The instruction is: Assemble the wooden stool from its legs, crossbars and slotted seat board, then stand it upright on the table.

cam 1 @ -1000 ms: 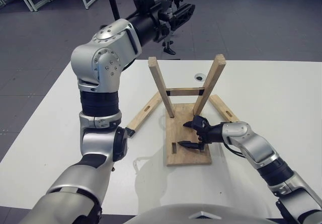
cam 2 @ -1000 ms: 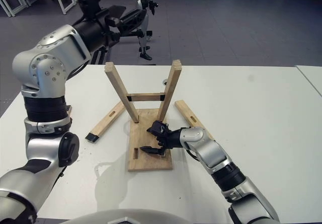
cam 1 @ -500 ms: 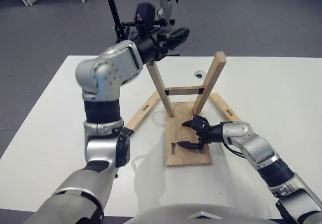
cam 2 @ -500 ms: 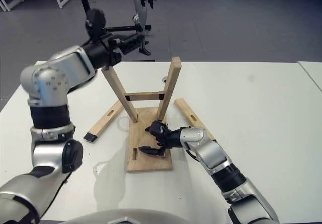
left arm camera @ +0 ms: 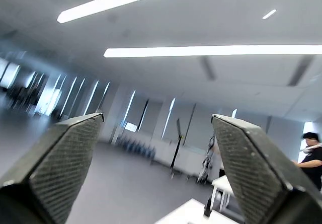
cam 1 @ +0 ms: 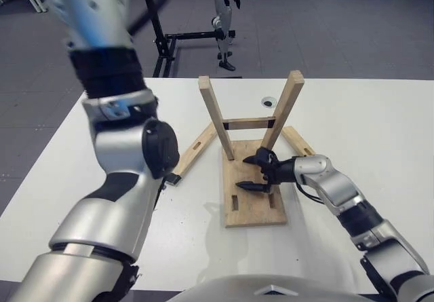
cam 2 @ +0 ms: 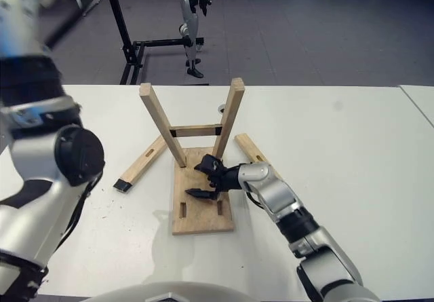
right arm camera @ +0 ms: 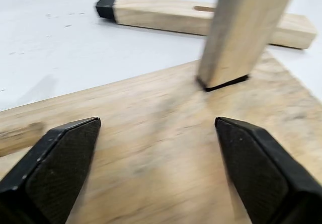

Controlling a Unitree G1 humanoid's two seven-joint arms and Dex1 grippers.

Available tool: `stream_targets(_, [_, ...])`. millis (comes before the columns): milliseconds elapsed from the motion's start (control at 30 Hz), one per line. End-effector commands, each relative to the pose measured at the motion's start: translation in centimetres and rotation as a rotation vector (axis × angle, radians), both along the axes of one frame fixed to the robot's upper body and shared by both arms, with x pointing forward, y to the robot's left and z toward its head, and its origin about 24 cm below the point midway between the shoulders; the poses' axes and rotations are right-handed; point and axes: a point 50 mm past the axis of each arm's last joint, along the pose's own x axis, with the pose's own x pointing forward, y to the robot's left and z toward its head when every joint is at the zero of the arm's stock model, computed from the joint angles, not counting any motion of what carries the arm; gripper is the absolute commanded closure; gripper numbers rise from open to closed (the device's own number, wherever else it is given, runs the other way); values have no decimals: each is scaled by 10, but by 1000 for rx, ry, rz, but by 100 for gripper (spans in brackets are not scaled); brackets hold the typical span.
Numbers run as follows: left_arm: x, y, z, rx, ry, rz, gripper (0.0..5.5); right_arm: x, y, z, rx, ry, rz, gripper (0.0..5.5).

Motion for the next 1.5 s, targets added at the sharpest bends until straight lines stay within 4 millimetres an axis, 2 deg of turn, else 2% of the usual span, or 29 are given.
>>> stream_targets(33, [-6,36,-22,42,87,181,150,37,-41,-21,-174,35,-202,130])
stream_targets(167, [5,82,-119,167,397,450,150,58,-49,-10,-155,-1,-249,130])
stream_targets(267, [-4,111,-202,280,636,615,150,56,-33,15,-19,-44,-184,130])
stream_targets(333, [-21,123,-245,337,761,695,150,47,-19,48,98,-93,-124,130])
stream_targets(433, [-52,147,-290,465,886,832,150,27,-10,105,272,-166,-123,130])
stream_targets(467, [-61,153,-301,509,914,868,150,19,-11,117,314,-175,-137,130])
stream_targets(533, [-72,163,-317,569,967,914,150,5,-12,128,352,-187,-173,130])
stream_targets(567, [-76,166,-324,584,990,926,150,-1,-14,128,363,-174,-201,130])
stream_targets(633, [-82,170,-337,606,1022,930,151,-14,-15,123,357,-139,-227,94])
stream_targets(733, [-90,174,-360,657,1088,913,151,-27,-14,116,359,-98,-281,94])
stream_targets(967, [-102,199,-406,814,1178,946,151,-37,-7,121,420,-82,-347,94])
stream_targets(1033, [-101,197,-419,818,1206,887,151,-36,-6,125,432,-89,-362,94])
stream_targets(1167, [-99,186,-436,786,1246,730,220,-32,-6,130,437,-105,-378,91])
stream_targets(1267, [-105,179,-449,807,1278,662,280,-28,-7,137,455,-125,-406,91])
stream_targets(1400, [-117,178,-463,820,1327,640,359,-24,-8,144,475,-140,-425,91])
stream_targets(1500, [-134,176,-478,838,1390,677,406,-21,-9,148,485,-148,-444,91])
